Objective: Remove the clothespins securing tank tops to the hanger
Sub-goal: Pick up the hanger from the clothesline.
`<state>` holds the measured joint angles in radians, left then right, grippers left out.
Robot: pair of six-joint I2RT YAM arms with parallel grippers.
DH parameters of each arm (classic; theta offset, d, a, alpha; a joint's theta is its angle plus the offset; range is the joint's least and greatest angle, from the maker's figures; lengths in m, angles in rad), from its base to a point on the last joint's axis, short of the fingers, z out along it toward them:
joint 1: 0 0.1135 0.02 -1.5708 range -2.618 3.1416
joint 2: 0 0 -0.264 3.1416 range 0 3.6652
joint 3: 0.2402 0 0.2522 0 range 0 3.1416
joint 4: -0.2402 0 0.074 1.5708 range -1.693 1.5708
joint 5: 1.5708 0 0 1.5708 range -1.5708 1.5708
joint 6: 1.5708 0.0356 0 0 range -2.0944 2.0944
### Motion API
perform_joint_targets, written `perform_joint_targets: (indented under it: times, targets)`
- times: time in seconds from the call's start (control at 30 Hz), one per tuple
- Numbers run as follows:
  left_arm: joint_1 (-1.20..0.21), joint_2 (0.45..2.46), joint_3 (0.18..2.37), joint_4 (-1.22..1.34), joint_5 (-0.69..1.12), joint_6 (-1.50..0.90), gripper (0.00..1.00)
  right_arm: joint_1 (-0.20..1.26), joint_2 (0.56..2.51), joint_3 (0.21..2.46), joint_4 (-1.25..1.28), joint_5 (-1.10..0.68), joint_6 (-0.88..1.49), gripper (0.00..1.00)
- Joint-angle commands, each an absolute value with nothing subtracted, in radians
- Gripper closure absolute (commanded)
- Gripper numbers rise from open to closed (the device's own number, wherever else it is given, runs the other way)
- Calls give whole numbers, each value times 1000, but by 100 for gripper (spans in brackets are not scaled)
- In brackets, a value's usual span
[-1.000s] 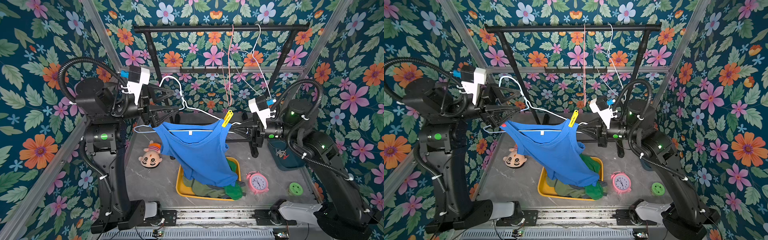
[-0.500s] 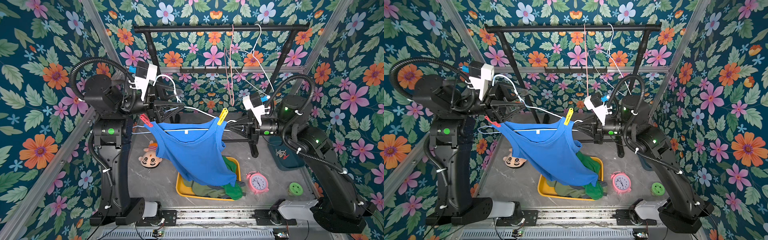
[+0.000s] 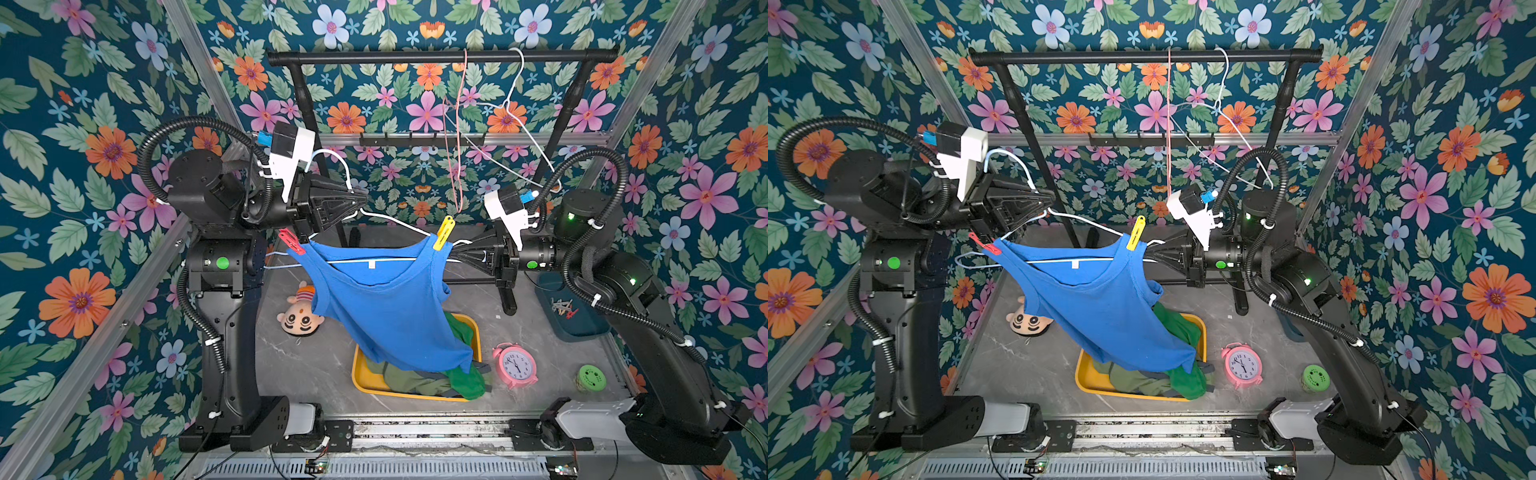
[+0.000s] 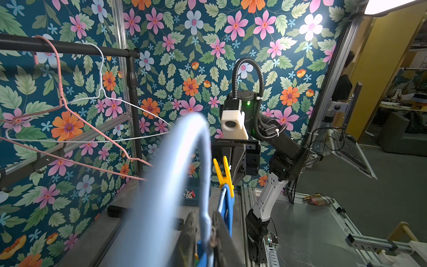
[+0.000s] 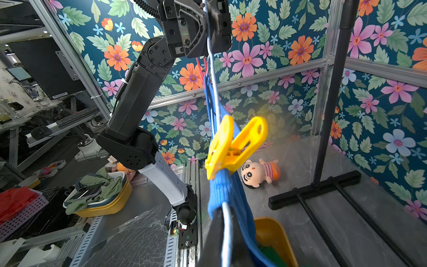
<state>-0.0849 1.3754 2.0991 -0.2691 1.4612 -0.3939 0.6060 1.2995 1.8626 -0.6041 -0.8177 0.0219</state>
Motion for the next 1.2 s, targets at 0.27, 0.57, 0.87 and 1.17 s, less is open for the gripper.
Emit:
perform_joint_targets:
  times: [0.27,0.57,0.87,1.17]
  targets:
    - [-92,1361,2076,-228,1489,-429,100,607,1297,1856,-570,-808,-8,69]
    - [-92,1339,2014,-170,1513,-479,100,555,1243,1844,-599,-748,-32,47]
    - [-92,1342,2008,-160,1522,-485,100,491,1352,1911,-418,-1005,167,46]
    - [-91,1346,2000,-133,1525,-503,100,483,1384,1867,-194,-1109,332,46]
